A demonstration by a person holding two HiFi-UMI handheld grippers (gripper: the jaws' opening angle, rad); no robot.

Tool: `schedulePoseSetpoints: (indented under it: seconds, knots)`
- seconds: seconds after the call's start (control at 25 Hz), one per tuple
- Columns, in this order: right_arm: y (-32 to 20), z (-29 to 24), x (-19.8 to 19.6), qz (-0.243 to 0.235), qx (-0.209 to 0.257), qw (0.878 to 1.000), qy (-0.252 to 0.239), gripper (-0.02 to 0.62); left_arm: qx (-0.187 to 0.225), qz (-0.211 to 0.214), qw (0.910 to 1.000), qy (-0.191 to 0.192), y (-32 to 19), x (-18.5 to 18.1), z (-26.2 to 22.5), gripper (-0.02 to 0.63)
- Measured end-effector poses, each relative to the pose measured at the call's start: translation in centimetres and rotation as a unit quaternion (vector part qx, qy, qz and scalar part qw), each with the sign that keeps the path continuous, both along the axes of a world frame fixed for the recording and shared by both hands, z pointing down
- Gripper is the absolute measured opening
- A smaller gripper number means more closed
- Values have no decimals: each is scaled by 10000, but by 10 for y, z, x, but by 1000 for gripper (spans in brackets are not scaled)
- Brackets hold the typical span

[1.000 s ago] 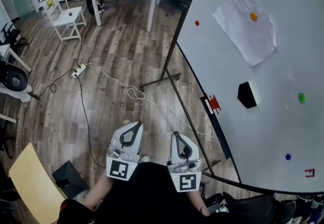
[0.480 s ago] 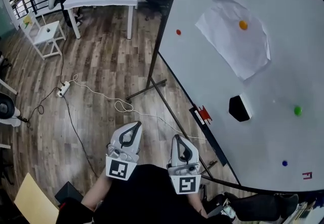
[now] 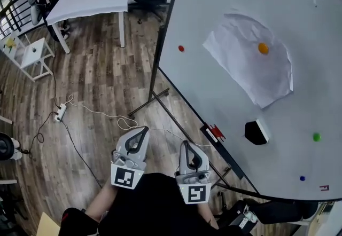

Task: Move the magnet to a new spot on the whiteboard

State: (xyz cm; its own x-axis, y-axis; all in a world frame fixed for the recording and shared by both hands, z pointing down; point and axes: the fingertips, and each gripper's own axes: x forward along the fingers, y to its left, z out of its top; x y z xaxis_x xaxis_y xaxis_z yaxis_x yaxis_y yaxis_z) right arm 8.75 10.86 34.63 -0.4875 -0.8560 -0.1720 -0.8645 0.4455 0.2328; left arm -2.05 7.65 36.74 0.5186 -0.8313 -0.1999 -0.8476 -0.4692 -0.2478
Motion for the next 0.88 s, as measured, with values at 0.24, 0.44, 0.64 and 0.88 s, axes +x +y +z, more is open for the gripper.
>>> schedulePoseSetpoints:
  seconds: [0.24, 0.44, 0.64, 0.88]
  knots:
    - [-45, 0, -20, 298, -51, 9995, 51, 2, -22, 321, 9995, 30, -52, -16, -1, 2]
    - [-78, 1, -38, 531, -14, 9986, 57, 2, -9, 609, 9981, 26, -91, -27, 2, 2]
    - [-101, 2, -54, 829, 15, 9964, 186, 2, 60, 998, 9950, 83, -125, -31, 0, 2]
    - [-116, 10, -55, 1037, -97, 9942, 263, 2, 17, 1361, 9906, 118, -155, -17, 5, 2]
